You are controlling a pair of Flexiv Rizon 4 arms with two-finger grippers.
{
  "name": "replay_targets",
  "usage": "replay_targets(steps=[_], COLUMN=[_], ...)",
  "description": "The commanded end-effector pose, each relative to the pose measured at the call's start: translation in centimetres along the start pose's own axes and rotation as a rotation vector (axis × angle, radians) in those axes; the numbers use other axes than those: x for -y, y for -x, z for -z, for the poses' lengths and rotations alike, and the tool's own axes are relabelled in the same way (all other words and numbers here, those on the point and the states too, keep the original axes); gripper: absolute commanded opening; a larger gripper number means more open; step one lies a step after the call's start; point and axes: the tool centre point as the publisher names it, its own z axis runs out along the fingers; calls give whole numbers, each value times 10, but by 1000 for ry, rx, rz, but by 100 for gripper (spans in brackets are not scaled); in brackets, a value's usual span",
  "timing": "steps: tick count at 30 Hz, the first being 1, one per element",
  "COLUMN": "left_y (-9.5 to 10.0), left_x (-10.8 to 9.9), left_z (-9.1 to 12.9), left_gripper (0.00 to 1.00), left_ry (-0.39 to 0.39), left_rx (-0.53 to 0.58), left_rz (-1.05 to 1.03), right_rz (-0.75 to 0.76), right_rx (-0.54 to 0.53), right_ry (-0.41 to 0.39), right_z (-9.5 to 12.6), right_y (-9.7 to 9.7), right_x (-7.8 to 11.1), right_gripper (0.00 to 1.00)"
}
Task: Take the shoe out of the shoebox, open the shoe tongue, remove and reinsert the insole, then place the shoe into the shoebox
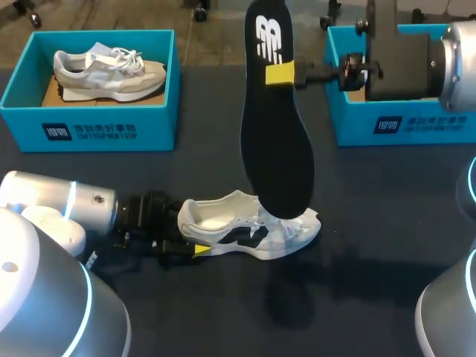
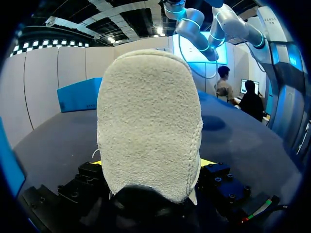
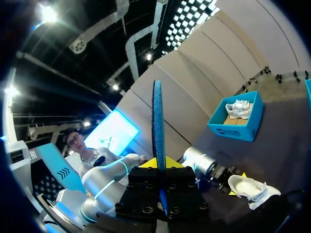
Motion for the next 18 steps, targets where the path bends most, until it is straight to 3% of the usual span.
replay_targets(steps=[1,18], left_y=[-1,-1], left_x=[0,0], left_z=[-1,-1], left_gripper=[0,0], left_ry=[0,0], left_rx=[2,2], left_rz=[-1,-1], right_rz=[-21,-19], right_rx=[-9,-37], right_ry=[2,-1], right_z=[1,-3], right_y=[0,-1], right_x=[10,18], right_gripper=[0,0])
